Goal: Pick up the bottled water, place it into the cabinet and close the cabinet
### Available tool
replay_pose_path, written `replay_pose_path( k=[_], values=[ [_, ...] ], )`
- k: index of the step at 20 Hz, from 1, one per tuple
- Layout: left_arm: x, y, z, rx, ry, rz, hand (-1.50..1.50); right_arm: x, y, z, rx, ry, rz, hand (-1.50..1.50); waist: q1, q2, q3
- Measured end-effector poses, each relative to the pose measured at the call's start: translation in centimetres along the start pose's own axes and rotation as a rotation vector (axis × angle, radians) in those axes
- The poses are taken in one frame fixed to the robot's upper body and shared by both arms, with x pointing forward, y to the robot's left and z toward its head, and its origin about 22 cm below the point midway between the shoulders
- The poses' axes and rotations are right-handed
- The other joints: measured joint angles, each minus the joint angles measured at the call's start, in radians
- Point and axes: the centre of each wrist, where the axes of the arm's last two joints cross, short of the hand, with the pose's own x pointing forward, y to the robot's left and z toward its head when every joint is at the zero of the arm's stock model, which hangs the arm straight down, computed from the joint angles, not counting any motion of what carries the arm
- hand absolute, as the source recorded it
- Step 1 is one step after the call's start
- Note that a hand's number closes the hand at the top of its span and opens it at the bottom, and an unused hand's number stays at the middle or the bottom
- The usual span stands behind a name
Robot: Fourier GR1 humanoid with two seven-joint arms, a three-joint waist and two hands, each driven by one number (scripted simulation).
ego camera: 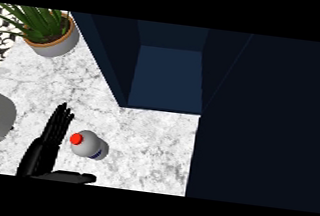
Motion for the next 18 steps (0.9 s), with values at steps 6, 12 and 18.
replay_pose_path(
  k=[6, 12, 18],
  values=[
    [-3.7, 1.4, -0.2, 0.008, 0.016, 0.013, -1.5, 0.0, 0.2, 0.8, 0.01, 0.005, -0.011, -1.5, -0.002, 0.0, 0.0],
    [-6.8, 1.0, -0.4, -0.073, 0.048, 0.106, -1.5, -0.1, 0.3, 1.4, 0.011, 0.006, -0.013, -1.5, -0.004, 0.001, 0.0],
    [-9.0, -0.4, -0.1, -0.097, 0.048, 0.185, 1.5, 0.0, 0.6, 1.9, 0.001, 0.01, -0.027, -1.5, -0.002, 0.001, 0.0]
  ],
)
